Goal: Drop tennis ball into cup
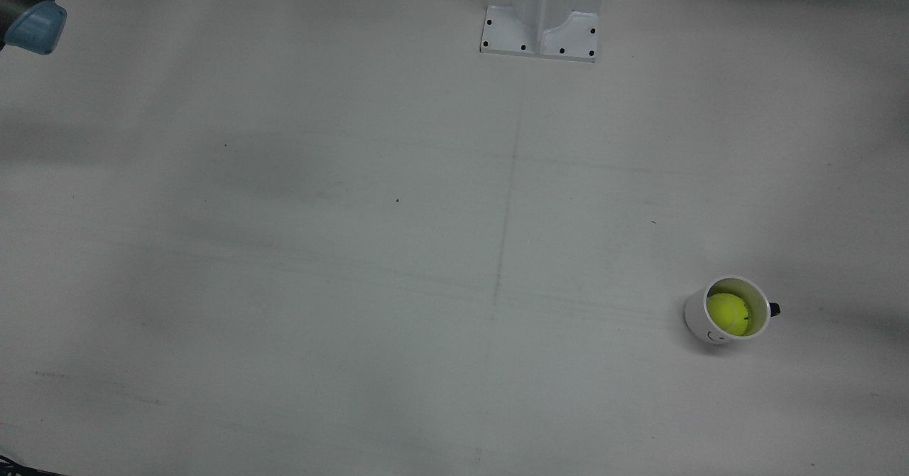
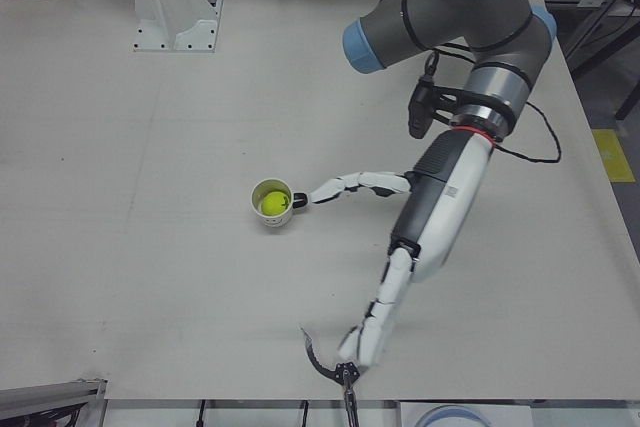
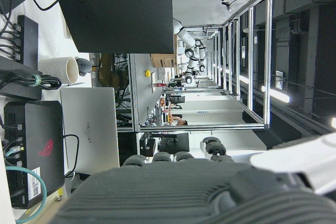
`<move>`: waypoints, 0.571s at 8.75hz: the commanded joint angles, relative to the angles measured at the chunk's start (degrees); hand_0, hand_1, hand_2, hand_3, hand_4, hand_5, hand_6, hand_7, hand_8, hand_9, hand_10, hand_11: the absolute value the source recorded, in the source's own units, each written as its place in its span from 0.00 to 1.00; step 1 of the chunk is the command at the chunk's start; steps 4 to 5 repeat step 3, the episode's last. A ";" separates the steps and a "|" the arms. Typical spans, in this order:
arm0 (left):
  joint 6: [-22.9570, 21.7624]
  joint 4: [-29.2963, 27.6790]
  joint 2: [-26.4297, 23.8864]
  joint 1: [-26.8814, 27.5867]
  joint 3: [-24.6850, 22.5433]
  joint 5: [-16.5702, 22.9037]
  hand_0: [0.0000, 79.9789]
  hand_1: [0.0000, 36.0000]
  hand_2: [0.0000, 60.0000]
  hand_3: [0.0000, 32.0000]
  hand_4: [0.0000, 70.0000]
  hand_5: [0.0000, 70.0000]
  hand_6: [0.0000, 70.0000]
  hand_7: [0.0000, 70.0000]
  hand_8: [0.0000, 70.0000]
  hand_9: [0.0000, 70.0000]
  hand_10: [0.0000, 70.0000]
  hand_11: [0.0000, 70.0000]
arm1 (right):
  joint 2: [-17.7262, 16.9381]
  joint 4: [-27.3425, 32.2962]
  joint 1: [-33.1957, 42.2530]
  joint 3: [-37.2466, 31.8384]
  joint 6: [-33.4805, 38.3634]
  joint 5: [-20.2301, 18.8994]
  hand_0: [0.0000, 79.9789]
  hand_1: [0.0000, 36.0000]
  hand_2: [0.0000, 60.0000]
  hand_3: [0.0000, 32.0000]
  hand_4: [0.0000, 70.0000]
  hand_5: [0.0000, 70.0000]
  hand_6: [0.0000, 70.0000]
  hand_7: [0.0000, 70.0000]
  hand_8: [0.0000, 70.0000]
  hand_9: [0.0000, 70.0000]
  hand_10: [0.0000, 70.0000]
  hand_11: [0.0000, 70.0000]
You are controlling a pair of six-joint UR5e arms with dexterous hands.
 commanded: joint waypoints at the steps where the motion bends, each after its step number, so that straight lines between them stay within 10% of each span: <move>1: -0.26 1.80 -0.23 -4.22 4.22 0.00 0.79 0.93 0.14 0.00 0.00 0.08 0.01 0.19 0.00 0.02 0.00 0.00 | 0.00 0.00 0.00 0.03 0.01 0.00 0.00 0.00 0.00 0.00 0.00 0.00 0.00 0.00 0.00 0.00 0.00 0.00; 2: -0.34 2.77 -0.31 -5.00 3.78 0.08 1.00 1.00 0.01 0.00 0.00 0.11 0.00 0.21 0.00 0.02 0.00 0.00 | 0.00 0.00 0.00 0.03 0.01 0.00 0.00 0.00 0.00 0.00 0.00 0.00 0.00 0.00 0.00 0.00 0.00 0.00; 5: -0.35 2.96 -0.23 -5.19 2.82 0.09 1.00 1.00 0.00 0.00 0.00 0.14 0.00 0.22 0.00 0.02 0.00 0.01 | 0.00 0.00 0.00 0.03 0.01 0.00 0.00 0.00 0.00 0.00 0.00 0.00 0.00 0.00 0.00 0.00 0.00 0.00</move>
